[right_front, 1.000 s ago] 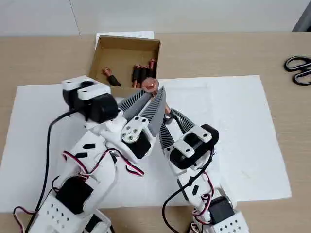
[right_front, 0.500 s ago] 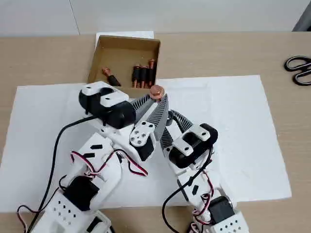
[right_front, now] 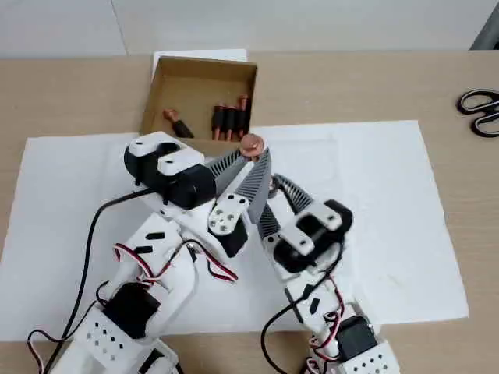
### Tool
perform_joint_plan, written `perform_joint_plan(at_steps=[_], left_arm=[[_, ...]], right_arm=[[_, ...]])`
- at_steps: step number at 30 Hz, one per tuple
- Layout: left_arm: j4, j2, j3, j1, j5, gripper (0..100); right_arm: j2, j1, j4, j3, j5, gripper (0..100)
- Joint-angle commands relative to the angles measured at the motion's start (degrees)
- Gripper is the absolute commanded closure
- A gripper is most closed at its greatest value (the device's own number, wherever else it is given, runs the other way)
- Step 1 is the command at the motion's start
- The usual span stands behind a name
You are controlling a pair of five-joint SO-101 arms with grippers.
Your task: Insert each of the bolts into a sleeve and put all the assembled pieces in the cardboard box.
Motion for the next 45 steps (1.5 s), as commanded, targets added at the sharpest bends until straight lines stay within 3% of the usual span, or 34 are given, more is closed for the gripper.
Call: perform_joint_plan(at_steps=[1,21,25,30,38,45], left_arm=[[-1.8,-0.4,-0.7,0.2,-0.6,99],[-1.5,-0.2,-3.6,3.0,-1.1,99],[-1.5,-0.4,-4.0,2.0,-8.8,99],[-1.4,-0.4,-9.0,0.8,-9.8,99],[12.4,-0.4,-14.5,1.1,-9.9,99],[14.1,-0.4,-12.2,1.2,-9.9,99]], right_arm=[[-0.6,0.4,-3.6,-2.6,-0.5,99.5],[-0.6,-4.0,-4.0,-2.7,3.9,99.5],[-0.6,-3.9,-3.9,-2.7,4.0,99.5],[-0.6,-3.9,-3.6,-2.5,4.0,99.5],[-0.6,-3.9,-3.6,-2.3,4.0,99.5],[-0.6,-3.9,-3.6,-2.3,4.0,99.5]])
